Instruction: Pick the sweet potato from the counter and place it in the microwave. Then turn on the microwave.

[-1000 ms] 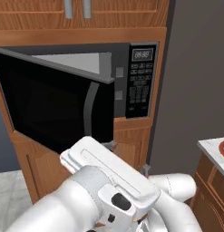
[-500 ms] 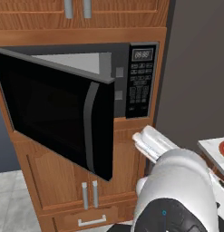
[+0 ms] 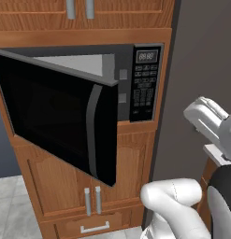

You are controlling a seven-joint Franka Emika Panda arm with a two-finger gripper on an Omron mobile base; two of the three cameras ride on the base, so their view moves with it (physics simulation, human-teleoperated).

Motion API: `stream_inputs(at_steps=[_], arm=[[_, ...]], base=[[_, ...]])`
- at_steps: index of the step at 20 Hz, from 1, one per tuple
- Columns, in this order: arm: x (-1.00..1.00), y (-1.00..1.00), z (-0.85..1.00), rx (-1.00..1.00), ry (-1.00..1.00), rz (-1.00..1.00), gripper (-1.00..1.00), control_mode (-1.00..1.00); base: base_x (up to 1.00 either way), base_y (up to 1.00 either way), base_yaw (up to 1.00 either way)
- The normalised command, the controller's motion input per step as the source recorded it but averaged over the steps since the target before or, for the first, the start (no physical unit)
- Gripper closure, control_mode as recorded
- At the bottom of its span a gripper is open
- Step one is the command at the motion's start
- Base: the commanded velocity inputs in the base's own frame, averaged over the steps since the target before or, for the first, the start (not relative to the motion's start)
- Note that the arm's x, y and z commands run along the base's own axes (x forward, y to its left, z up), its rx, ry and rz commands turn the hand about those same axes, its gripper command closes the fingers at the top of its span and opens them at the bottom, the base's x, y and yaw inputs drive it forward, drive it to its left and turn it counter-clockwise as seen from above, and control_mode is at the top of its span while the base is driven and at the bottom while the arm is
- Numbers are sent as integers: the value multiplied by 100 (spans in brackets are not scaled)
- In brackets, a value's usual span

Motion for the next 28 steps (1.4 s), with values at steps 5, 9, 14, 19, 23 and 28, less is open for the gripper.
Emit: stream_inputs(at_steps=[5, 9, 14, 19, 23, 28], arm=[[65, -28, 0, 31, 24, 25, -100, -100], [59, -2, -10, 31, 20, 29, -100, -100], [64, 3, -33, 33, 6, 31, -100, -100], [73, 9, -39, 27, 4, 30, -100, -100], [58, 26, -29, 26, 6, 30, -100, -100], [14, 55, -6, 16, 8, 25, -100, -100]], base=[[0, 0, 0], [0, 0, 0], [0, 0, 0], [0, 0, 0], [0, 0, 0], [0, 0, 0]])
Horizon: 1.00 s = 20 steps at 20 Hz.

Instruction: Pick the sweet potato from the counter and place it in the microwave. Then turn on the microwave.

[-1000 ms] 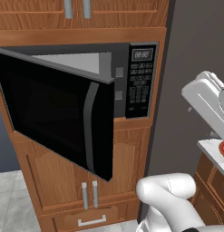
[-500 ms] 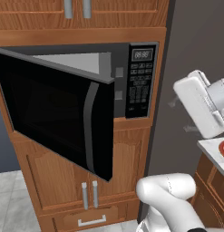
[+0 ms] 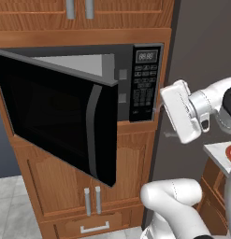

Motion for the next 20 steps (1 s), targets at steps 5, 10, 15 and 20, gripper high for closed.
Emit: stream_inputs(at_steps=[5, 10, 15, 20], arm=[[0, 60, 0, 11, 15, 17, -100, -100], [0, 45, 0, 14, 15, 16, -100, -100], [0, 50, 0, 13, 10, 19, -100, -100], [12, 52, 0, 9, 4, 21, -100, -100]], base=[[0, 0, 0], [0, 0, 0], [0, 0, 0], [0, 0, 0]])
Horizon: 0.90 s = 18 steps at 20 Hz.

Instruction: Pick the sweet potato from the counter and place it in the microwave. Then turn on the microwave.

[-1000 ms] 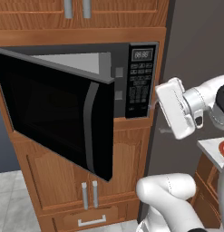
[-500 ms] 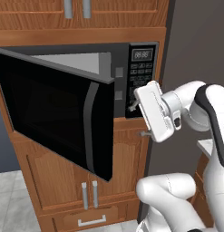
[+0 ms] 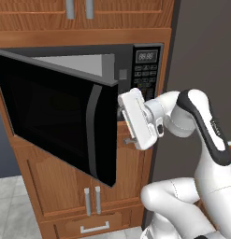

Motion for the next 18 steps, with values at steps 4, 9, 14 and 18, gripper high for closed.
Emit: stream_inputs(at_steps=[4, 9, 14, 18], arm=[[22, 44, 0, 4, 0, 22, -100, -100], [16, 42, 0, 1, 0, 22, -100, -100], [0, 53, 3, 0, 0, 21, -100, -100], [-25, 61, 9, 0, 0, 17, -100, -100]], base=[[0, 0, 0], [0, 0, 0], [0, 0, 0], [0, 0, 0]])
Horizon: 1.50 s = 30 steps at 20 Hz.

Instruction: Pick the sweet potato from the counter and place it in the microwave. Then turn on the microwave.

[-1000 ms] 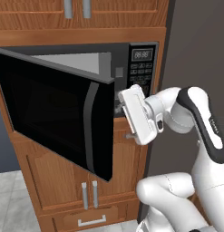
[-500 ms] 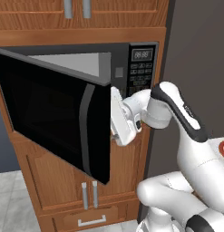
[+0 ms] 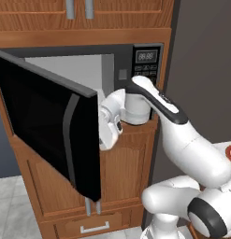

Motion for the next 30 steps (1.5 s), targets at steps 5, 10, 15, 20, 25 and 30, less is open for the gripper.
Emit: stream_inputs(at_steps=[5, 10, 15, 20, 25, 30], arm=[[-54, 51, 3, 0, -8, 7, -100, -100], [-59, 18, 0, 0, -28, 0, -100, -100], [-33, -3, 0, 0, -36, -7, -100, -100], [-3, -35, 0, -2, -45, -17, -100, -100], [0, -57, 0, -1, -48, -20, -100, -100], [0, -88, 0, -4, -39, -24, -100, -100]], base=[[0, 0, 0], [0, 0, 0], [0, 0, 0], [0, 0, 0], [0, 0, 0], [0, 0, 0]])
